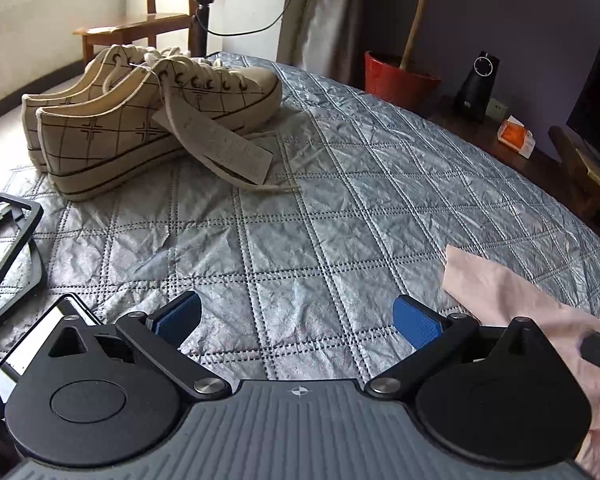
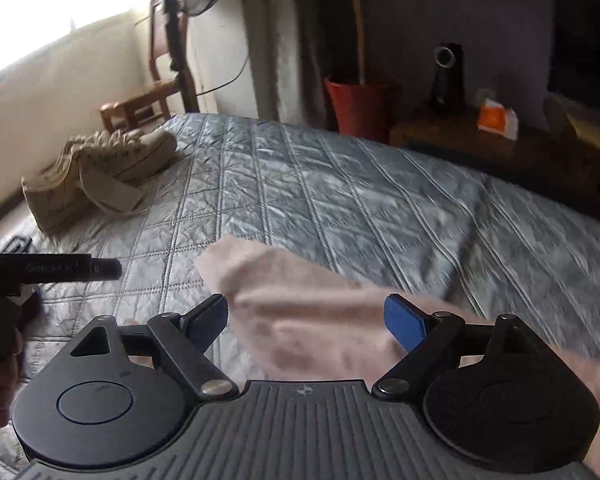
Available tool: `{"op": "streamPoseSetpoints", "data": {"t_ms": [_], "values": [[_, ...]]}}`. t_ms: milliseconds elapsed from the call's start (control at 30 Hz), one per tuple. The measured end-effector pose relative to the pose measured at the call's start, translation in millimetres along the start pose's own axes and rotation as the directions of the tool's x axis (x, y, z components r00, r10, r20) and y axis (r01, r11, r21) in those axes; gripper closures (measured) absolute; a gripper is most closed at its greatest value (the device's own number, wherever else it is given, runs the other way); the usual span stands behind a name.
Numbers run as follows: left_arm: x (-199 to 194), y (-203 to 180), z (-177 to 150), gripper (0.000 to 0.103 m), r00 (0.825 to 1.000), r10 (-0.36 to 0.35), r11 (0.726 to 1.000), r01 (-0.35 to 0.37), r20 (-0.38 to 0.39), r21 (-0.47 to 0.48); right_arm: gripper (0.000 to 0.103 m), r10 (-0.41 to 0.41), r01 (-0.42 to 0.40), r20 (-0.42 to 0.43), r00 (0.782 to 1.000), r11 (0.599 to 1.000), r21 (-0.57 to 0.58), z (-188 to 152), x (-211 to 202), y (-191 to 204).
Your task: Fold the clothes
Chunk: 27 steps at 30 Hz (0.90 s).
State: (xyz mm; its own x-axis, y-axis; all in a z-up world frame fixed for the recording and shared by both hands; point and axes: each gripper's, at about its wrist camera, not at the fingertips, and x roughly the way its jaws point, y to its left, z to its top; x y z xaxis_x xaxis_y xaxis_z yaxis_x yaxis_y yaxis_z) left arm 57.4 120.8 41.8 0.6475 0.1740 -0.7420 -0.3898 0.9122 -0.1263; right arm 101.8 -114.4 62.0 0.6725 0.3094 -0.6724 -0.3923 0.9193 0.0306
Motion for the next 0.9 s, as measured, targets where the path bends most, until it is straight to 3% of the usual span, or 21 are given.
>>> {"op": "streamPoseSetpoints", "data": {"t_ms": [100,233,300,400,467,500,533,567,600,767,900], "values": [[3,0,0,0.000,1.000,-0.005,1.000,0.005,-0.013,-0.006,0.016,-0.006,0.001,-0.047,0.999,0.995,-0.101,11,32,7],[6,-1,-1,0.000,0.999,-0.016,1.000,0.016,-0.032,-0.004,0.016,0.036,-0.045,-0.084,0.996,0.993,-0.106,17,58,3],[7,-2,-2,0.000,0.999,-0.021,1.000,0.020,-0.037,-0.003,0.023,0.070,-0.079,-0.111,0.991,0.994,-0.079,22,66,1],[8,-4,-3,0.000,0.999,-0.028,1.000,0.028,-0.042,-0.001,0.023,0.101,-0.108,-0.099,0.990,0.992,-0.065,25,71,2],[9,-5,-3,0.000,0.998,-0.031,1.000,0.031,-0.047,0.002,0.036,0.119,-0.128,-0.116,0.986,0.989,-0.073,26,78,6],[9,-5,-3,0.000,0.998,-0.031,1.000,0.031,-0.048,0.003,0.049,0.117,-0.130,-0.126,0.985,0.986,-0.101,26,79,11],[9,-5,-3,0.000,0.998,-0.030,1.000,0.031,-0.049,0.005,0.076,0.120,-0.134,-0.113,0.986,0.983,-0.129,25,78,16],[9,-5,-3,0.000,0.998,-0.031,1.000,0.031,-0.050,0.004,0.090,0.116,-0.129,-0.106,0.988,0.984,-0.124,26,77,18],[9,-5,-3,0.000,0.998,-0.031,1.000,0.031,-0.049,0.001,0.095,0.111,-0.123,-0.101,0.989,0.986,-0.115,27,76,20],[10,-3,-2,0.000,0.998,-0.037,0.999,0.037,-0.055,-0.006,0.095,0.180,-0.180,0.019,0.983,0.984,-0.017,21,46,0],[10,-5,-2,0.000,0.997,-0.043,0.999,0.043,-0.059,-0.008,0.091,0.168,-0.168,0.005,0.986,0.985,-0.034,20,34,-9]]}}
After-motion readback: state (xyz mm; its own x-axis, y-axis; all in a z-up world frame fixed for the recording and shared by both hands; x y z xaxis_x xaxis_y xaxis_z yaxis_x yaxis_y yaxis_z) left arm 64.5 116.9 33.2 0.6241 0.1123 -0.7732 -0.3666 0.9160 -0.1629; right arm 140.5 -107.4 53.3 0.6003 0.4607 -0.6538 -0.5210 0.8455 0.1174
